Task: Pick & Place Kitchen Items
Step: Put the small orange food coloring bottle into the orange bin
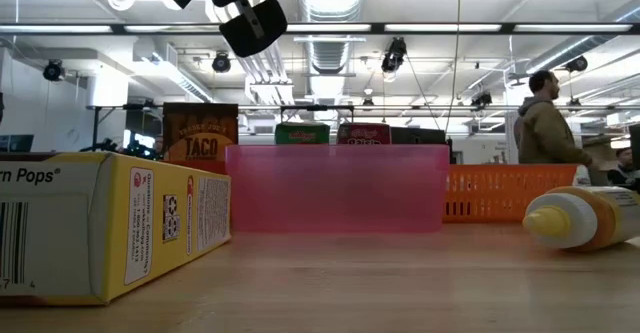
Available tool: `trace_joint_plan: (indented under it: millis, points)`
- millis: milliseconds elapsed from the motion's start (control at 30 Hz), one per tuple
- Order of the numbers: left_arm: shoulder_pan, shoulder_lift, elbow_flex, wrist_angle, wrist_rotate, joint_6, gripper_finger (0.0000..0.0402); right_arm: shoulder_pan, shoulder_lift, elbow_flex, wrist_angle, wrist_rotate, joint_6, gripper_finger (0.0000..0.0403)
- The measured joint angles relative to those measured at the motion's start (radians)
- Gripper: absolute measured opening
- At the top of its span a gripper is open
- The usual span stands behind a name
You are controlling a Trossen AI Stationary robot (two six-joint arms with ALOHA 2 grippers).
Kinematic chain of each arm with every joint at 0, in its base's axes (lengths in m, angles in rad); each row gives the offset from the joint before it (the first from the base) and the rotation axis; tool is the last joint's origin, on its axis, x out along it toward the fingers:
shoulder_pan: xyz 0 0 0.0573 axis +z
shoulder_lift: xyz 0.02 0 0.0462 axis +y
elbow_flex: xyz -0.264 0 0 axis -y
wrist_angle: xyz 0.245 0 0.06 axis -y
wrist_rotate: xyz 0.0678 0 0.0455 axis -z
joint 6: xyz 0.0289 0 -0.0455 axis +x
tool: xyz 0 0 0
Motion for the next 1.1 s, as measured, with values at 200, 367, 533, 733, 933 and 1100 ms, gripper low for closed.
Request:
trace_joint_plan:
  millis: [200, 367, 533, 733, 933, 1100]
  points:
    - [0.0, 0.0, 0.0, 0.003, 0.0, 0.002, 0.009, 0.0, 0.0, 0.0, -0.001, 0.0, -0.002, 0.0062]
    - [0.0, 0.0, 0.0, 0.008, -0.013, 0.023, 0.0101, 0.0, 0.0, 0.001, -0.004, -0.001, -0.002, 0.0056]
    - [0.003, 0.0, 0.001, 0.019, -0.051, 0.03, 0.0154, 0.0, 0.001, 0.0, -0.02, -0.008, 0.006, 0.0052]
    - [0.053, -0.049, 0.001, -0.085, -0.079, 0.042, 0.0202, 0.0, -0.01, 0.0, -0.111, -0.006, 0.071, 0.0055]
    - [0.076, -0.181, -0.005, -0.208, -0.351, 0.147, 0.0204, 0.0, -0.05, 0.0, -0.323, -0.002, 0.211, 0.0052]
    - [0.059, -0.302, -0.094, -0.117, -0.595, 0.151, 0.0204, 0.0, -0.102, -0.019, -0.513, 0.006, 0.354, 0.0053]
